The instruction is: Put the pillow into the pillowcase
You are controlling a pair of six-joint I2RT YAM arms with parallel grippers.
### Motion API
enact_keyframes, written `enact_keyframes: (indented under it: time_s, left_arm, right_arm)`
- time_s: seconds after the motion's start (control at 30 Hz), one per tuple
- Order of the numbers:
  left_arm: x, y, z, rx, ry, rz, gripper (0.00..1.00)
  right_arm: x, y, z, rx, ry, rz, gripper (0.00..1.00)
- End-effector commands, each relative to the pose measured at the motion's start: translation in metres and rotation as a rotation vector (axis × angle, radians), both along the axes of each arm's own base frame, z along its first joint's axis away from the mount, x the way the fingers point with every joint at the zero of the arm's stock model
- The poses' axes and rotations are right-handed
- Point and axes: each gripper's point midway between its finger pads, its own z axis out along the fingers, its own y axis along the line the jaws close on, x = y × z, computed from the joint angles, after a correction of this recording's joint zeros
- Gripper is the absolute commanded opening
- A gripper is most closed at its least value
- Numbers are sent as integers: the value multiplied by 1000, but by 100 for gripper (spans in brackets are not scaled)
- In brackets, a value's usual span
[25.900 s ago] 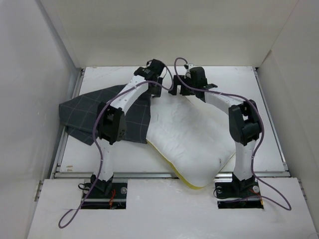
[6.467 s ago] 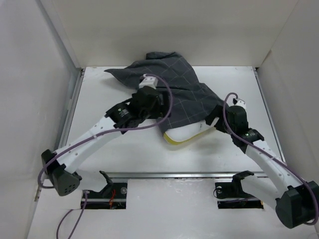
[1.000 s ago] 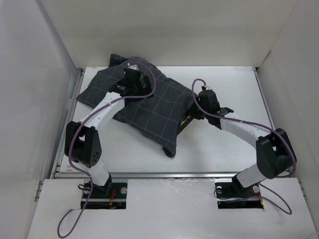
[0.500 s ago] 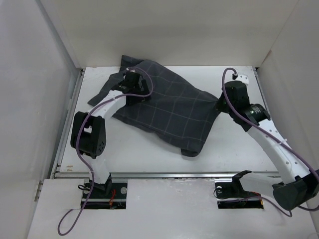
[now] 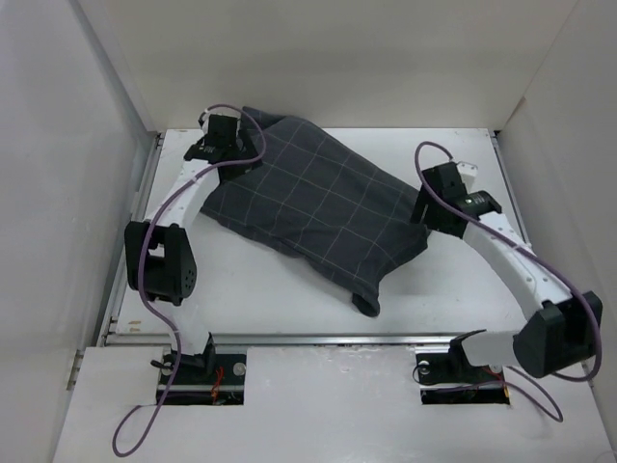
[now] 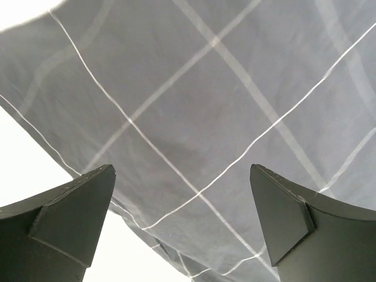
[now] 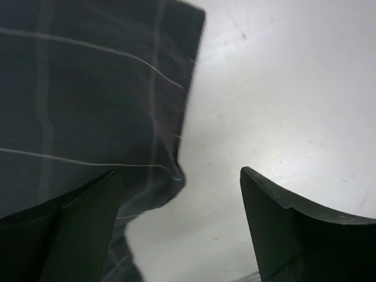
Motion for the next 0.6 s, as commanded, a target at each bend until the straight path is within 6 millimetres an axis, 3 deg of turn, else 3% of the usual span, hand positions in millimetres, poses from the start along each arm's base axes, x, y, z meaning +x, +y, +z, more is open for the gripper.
enact_keyframes:
  time_s: [0.0,0.07,0.13,0.2,0.23,0.3,0.37,0.43,0.57]
  left_arm:
    - [4,15,74,16,-152,53,100]
    - [4,15,85,12,-170,54,100]
    - [4,15,85,12,-170,54,100]
    - [2,13,81,13,-159,38,100]
    - [-1,14,82,13,-160,38,100]
    - [-8,15,80,14,-154,38,100]
    - [-13,16,68,7,-145,46,100]
    - [-19,13,61,-9,-138,28,100]
    - [-20,7,55,-36,-128,15,100]
  right_arm:
    - [14,8,75,97,-237,29,88]
    - [24,39,94,224,-333,170,93]
    - [32,68,93,318,-371,298,93]
    - [26,93,86,398,-350,431,93]
    - [17,105,72,450,-304,485,93]
    - [6,110,56,450,-266,515,93]
    - [-9,112,26,425,-195,516,93]
    - [-13,118,11,415,-171,532,92]
    - [-24,159,-20,422,-142,609,82]
